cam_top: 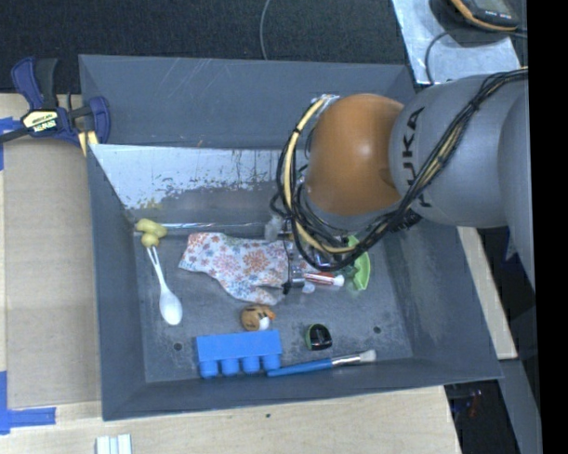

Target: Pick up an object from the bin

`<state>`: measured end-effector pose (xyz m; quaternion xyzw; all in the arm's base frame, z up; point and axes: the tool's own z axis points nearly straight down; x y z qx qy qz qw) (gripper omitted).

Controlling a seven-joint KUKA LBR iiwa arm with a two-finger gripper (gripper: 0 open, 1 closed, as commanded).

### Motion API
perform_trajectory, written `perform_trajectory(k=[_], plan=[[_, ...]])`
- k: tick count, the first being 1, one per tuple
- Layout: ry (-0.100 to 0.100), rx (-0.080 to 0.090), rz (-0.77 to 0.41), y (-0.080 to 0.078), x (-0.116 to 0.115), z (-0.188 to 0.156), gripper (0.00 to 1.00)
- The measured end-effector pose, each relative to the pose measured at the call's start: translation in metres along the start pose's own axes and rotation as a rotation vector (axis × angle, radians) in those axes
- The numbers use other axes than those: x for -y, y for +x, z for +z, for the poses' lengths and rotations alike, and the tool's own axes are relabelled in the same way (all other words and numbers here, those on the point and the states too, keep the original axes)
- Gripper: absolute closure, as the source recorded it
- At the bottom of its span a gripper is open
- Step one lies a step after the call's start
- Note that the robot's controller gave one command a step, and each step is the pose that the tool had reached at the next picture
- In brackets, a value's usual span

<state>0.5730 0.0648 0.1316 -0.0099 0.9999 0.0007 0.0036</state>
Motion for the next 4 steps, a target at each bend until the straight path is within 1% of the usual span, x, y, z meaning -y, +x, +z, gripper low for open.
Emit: perform_trajectory(k=[1,2,3,4], plan=[[0.0,0.004,0.154,-0.002,0.0,0.016,0.0],[0.001,0.003,-0.073,0.002,-0.002,-0.046,0.0],[0.001,0.002,0.062,-0.006,-0.005,-0.137,0.0],[0.001,0.01,0.044,-0.003,0.005,-0.079,0.0]])
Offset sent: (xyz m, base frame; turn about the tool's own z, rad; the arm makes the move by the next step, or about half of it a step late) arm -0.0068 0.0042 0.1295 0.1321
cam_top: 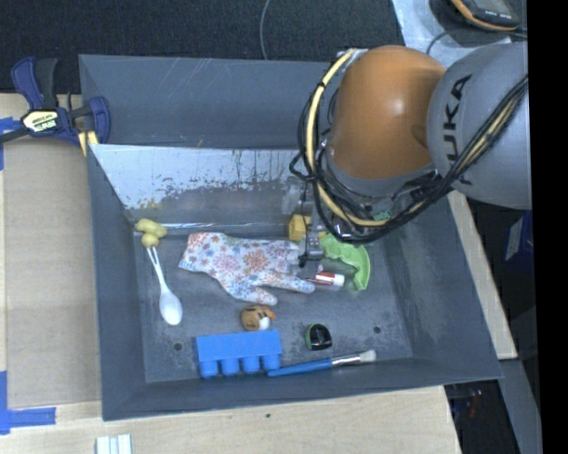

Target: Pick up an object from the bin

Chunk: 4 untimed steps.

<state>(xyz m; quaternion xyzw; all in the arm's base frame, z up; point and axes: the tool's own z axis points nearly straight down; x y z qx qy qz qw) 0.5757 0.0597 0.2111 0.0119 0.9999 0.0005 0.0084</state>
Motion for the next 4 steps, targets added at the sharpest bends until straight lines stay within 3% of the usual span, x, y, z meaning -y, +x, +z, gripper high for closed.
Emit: perform_trajectory(k=[1,2,3,4], plan=[[0.001,0.004,-0.24,0.012,0.04,0.016,0.0],[-0.001,0.0,-0.497,-0.002,0.045,-0.044,0.0],[0.001,0.005,-0.588,0.001,0.05,-0.006,0.0],[-0.002,0.007,-0.421,-0.011,0.054,0.0,0.0]])
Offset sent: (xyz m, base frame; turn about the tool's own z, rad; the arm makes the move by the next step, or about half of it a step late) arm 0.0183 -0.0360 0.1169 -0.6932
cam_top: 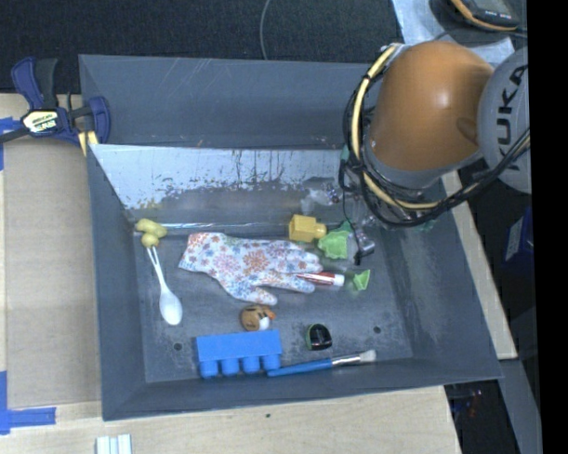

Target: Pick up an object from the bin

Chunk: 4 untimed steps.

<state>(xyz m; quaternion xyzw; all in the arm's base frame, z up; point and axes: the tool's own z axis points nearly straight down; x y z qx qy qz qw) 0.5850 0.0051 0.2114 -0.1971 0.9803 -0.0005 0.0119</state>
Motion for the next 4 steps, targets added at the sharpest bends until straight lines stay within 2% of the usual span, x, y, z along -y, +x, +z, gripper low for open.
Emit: perform_trajectory(k=[1,2,3,4], plan=[[-0.001,-0.005,0.077,0.004,0.007,0.026,0.0],[0.002,0.005,0.104,0.009,0.034,0.088,0.0],[0.002,0.008,0.142,0.013,0.018,0.111,1.0],[0.002,0.009,0.143,0.013,0.018,0.111,1.0]])
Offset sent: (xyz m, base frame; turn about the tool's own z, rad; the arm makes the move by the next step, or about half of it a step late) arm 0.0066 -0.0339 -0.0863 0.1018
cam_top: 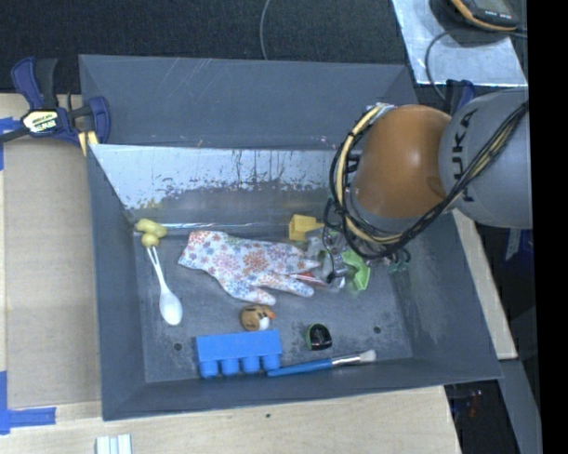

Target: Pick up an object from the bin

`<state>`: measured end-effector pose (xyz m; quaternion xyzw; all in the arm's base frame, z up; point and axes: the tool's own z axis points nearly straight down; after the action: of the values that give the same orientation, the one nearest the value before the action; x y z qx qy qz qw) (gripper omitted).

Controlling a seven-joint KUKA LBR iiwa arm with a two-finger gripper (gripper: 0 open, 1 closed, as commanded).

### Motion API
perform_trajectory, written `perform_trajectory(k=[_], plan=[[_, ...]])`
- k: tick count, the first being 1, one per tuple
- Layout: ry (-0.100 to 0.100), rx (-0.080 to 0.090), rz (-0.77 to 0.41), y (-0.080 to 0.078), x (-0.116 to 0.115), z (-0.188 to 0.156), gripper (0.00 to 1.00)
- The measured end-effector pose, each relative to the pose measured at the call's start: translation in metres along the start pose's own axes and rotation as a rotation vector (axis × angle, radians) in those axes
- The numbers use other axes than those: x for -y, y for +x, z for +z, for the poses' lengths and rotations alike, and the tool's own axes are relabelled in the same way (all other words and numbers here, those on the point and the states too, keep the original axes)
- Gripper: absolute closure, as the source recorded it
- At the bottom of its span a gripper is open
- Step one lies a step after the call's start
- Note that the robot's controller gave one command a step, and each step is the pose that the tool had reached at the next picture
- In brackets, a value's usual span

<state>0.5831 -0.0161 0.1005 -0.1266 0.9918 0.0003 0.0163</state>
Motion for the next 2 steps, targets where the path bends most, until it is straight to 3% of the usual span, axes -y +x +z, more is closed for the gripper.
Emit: perform_trajectory(k=[2], plan=[[-0.002,-0.008,-0.018,0.003,-0.008,-0.147,1.0]])
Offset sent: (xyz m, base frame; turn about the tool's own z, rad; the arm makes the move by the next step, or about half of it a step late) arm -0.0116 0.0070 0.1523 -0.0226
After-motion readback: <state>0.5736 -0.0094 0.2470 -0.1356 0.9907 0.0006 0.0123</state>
